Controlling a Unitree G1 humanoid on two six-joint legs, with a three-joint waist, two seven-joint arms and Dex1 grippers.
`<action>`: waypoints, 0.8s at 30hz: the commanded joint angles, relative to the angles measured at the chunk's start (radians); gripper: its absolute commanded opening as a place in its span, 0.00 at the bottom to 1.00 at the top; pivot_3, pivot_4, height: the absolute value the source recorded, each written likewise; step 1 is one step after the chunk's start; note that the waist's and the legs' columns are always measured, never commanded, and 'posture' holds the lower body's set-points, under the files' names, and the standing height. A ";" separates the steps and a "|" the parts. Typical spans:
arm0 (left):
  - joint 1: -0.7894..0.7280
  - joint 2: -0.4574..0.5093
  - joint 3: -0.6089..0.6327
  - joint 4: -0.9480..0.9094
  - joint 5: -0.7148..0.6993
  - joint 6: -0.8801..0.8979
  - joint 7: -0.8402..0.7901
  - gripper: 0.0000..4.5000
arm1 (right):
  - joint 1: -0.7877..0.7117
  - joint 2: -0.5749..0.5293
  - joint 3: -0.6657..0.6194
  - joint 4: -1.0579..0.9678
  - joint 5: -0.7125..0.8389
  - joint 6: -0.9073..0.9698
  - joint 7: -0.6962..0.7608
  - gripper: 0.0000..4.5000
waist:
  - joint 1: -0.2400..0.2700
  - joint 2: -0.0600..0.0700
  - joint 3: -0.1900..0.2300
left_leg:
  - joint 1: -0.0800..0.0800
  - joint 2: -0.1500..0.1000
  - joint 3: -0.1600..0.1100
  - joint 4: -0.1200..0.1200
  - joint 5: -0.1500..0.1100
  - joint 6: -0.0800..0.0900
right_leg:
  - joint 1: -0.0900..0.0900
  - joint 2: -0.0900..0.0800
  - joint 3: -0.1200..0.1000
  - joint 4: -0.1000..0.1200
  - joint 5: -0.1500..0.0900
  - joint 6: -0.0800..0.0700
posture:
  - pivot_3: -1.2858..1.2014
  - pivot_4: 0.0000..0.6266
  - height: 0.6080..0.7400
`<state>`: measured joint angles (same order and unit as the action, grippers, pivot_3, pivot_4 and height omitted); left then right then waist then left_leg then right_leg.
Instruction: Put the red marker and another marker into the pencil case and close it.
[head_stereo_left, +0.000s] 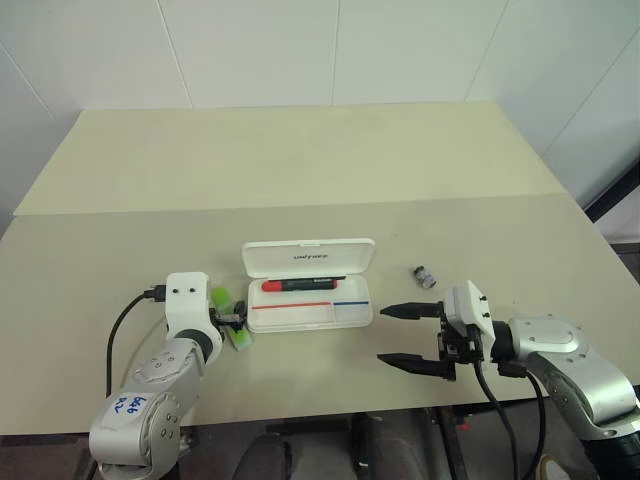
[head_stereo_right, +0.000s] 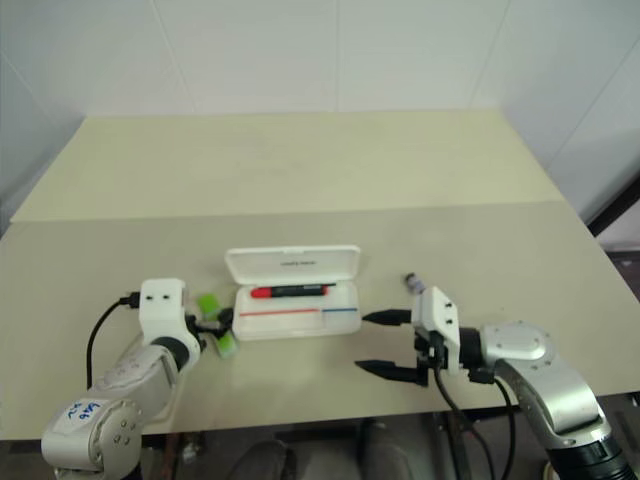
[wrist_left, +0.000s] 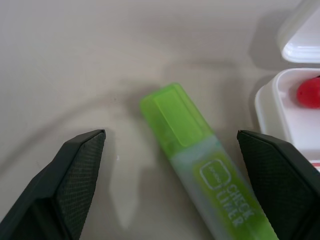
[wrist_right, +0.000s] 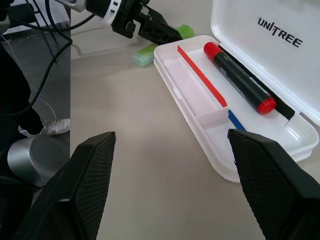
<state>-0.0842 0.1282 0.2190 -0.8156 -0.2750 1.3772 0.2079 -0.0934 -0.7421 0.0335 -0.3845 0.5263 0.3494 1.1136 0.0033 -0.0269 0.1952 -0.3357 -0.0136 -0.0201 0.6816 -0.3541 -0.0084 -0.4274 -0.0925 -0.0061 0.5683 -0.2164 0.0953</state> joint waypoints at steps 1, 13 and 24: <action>-0.017 -0.001 0.008 -0.014 0.040 0.079 0.006 1.00 | -0.003 -0.002 -0.006 -0.031 0.005 0.000 -0.005 0.84 | 0.000 0.000 0.000 | 0.000 0.000 0.000 0.000 0.000 0.000 | 0.000 0.000 0.000 0.000 0.000 0.000 | 0.52 0.24 1.00; -0.069 0.007 0.018 0.021 0.107 0.122 -0.009 0.24 | -0.026 -0.001 -0.003 -0.026 0.001 0.012 -0.017 0.85 | -0.003 0.000 0.000 | 0.001 0.001 0.000 -0.001 0.000 0.000 | 0.000 0.002 0.002 0.000 0.000 0.000 | 0.52 0.24 1.00; -0.119 0.055 0.082 0.111 0.108 -0.044 -0.076 0.24 | -0.021 -0.007 -0.019 -0.019 -0.010 0.013 -0.019 0.85 | -0.003 0.000 0.000 | 0.001 0.005 0.000 -0.001 0.001 -0.002 | 0.000 0.006 0.002 -0.001 0.001 -0.002 | 0.52 0.24 1.00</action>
<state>-0.1910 0.1714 0.2822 -0.6962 -0.1784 1.3617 0.1472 -0.1136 -0.7421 0.0339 -0.3852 0.5120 0.3707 1.0982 0.0000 -0.0273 0.1954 -0.3350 -0.0081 -0.0200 0.6809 -0.3535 -0.0112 -0.4274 -0.0862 -0.0041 0.5673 -0.2154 0.0931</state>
